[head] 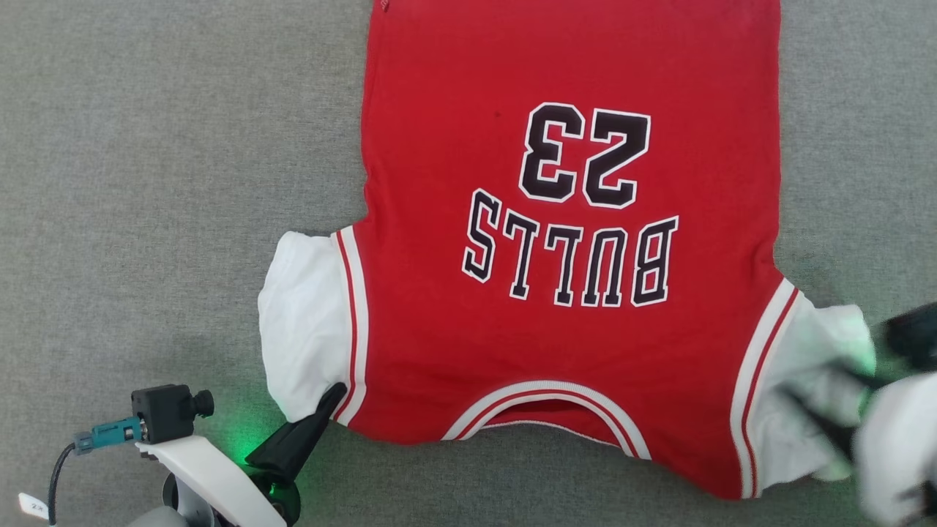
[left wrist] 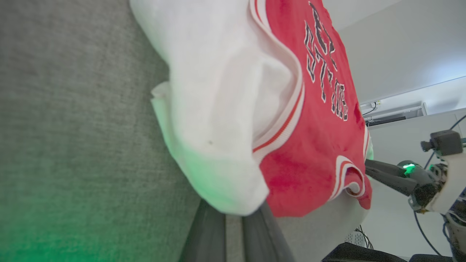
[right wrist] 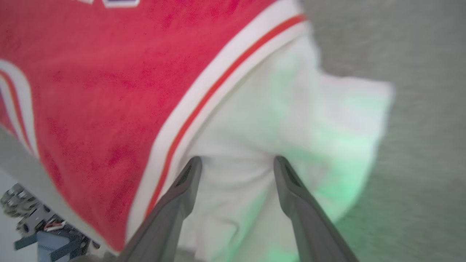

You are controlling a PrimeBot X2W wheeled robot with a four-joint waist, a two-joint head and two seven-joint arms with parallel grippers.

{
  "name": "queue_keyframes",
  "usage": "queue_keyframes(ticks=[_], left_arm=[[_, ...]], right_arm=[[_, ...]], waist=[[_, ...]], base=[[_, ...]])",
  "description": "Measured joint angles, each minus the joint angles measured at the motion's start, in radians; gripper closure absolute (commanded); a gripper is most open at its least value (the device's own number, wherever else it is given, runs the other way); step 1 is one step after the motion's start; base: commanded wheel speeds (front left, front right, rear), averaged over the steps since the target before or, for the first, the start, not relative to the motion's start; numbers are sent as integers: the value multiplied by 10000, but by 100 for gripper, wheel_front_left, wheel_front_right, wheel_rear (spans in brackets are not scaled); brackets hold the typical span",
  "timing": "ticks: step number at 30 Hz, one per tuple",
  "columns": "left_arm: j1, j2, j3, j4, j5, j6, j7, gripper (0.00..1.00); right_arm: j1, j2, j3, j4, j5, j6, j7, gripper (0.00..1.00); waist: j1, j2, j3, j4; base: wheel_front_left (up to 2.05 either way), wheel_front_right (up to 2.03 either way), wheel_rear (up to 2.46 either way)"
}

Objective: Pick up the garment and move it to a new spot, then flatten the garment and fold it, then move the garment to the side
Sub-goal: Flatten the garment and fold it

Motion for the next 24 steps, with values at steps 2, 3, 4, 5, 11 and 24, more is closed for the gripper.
queue_keyframes(ticks=[2,3,4,5,11,24], left_arm=[[37,-12,88,-42,13,2,-6,100],[61,-27,134,-92,27,2,-6,100],[76,-48,190,-151,84,2,-6,100],[94,-94,301,-222,134,2,-6,100],[57,-355,685,-514,573,2,-35,100],[-833,-1062,920,-869,1235,4,-82,100]], right_arm=[[-33,-339,-805,-652,-88,-27,314,0],[-43,-420,-1197,-1083,-67,-48,495,0],[-86,-458,-1538,-1419,2,-48,673,0],[-200,-514,-1845,-1760,113,-46,899,0],[-2570,-1122,-2750,-1802,589,-46,1893,0],[-10869,-397,-961,4544,-2102,-46,1776,0]], waist=[[0,0,19,9],[1,0,43,27],[0,0,74,51],[0,-1,113,83],[0,0,510,307],[0,0,1909,1217]], base=[[0,0,0],[0,0,0],[0,0,0],[0,0,0],[0,0,0],[0,0,0]])
